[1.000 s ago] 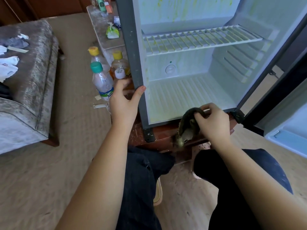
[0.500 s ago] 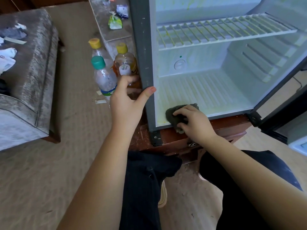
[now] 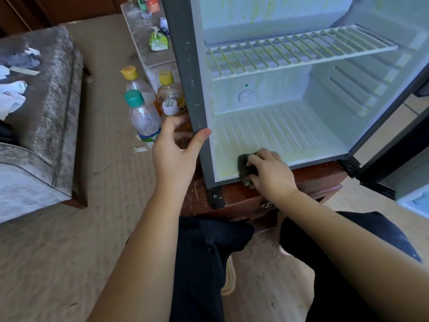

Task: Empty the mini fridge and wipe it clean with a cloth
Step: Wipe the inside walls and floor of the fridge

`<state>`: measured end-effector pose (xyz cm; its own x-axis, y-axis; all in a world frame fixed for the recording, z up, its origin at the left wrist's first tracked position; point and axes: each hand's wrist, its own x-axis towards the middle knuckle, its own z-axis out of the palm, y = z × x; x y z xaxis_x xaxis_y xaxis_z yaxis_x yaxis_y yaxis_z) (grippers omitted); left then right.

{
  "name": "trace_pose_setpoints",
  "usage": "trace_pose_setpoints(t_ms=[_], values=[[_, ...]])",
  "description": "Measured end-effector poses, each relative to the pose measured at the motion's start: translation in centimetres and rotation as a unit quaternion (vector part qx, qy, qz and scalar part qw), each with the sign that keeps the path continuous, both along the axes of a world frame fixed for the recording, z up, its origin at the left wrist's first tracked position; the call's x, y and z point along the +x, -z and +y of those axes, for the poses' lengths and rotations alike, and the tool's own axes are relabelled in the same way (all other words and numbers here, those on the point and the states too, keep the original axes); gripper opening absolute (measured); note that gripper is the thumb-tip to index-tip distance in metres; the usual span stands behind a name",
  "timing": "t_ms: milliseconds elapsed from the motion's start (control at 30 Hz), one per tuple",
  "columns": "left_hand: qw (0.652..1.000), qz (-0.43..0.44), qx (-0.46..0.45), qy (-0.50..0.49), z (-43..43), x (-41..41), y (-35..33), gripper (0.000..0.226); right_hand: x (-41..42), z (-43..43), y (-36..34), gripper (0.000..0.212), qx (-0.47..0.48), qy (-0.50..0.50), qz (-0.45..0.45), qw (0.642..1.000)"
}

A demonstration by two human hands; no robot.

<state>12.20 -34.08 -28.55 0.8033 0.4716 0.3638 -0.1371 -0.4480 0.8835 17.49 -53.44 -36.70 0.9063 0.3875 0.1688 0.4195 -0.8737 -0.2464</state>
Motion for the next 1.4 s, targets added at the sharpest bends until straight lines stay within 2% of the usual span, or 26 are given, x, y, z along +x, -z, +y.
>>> trace_pose_setpoints(t_ms=[67,167,300,400,500,633,700,833,900,967,1067,1267,1400], values=[[1.0,0.003,0.003,0.002,0.1,0.1,0.1,0.034,1.1,-3.2,0.0,0.031,0.006,0.038,0.034,0.999],[1.0,0.008,0.003,0.006,0.4,0.2,0.2,0.038,2.4,-6.7,0.3,0.028,0.041,0.098,0.02,0.994],[1.0,0.009,0.008,0.008,0.6,0.4,0.2,0.04,1.4,-5.3,0.9,0.025,0.087,0.11,0.002,0.99],[1.0,0.006,0.011,0.008,0.6,0.4,0.2,0.037,-0.4,0.5,0.6,0.024,0.114,0.019,0.023,0.993],[1.0,0.003,0.011,0.005,0.4,0.2,0.2,0.035,-2.1,5.1,1.0,0.013,0.116,-0.047,0.003,0.992],[1.0,0.0,0.008,0.003,0.3,0.2,0.2,0.035,-1.9,3.9,1.0,0.015,0.104,-0.082,-0.024,0.991],[1.0,0.002,0.005,0.003,0.3,0.2,0.2,0.036,-1.5,3.1,0.3,0.017,0.079,-0.113,0.005,0.99],[1.0,0.001,0.006,0.006,0.4,0.2,0.2,0.038,-2.5,-0.4,0.6,0.015,-0.01,-0.248,0.068,0.966],[1.0,0.002,0.011,0.007,0.6,0.3,0.2,0.038,-3.2,-2.1,1.1,0.016,0.05,-0.21,0.068,0.974],[1.0,0.003,0.014,0.008,0.6,0.3,0.2,0.037,-3.1,-2.3,1.0,0.018,0.14,-0.13,0.036,0.981],[1.0,0.004,0.013,0.005,0.5,0.3,0.1,0.036,-1.8,0.3,0.8,0.026,0.178,-0.061,0.011,0.982],[1.0,0.001,0.011,0.005,0.4,0.2,0.1,0.034,-2.5,5.3,2.7,0.031,0.213,-0.071,-0.028,0.974],[1.0,-0.001,0.004,0.01,0.4,0.1,0.1,0.035,-1.4,2.4,2.5,0.033,0.135,-0.137,-0.073,0.979]])
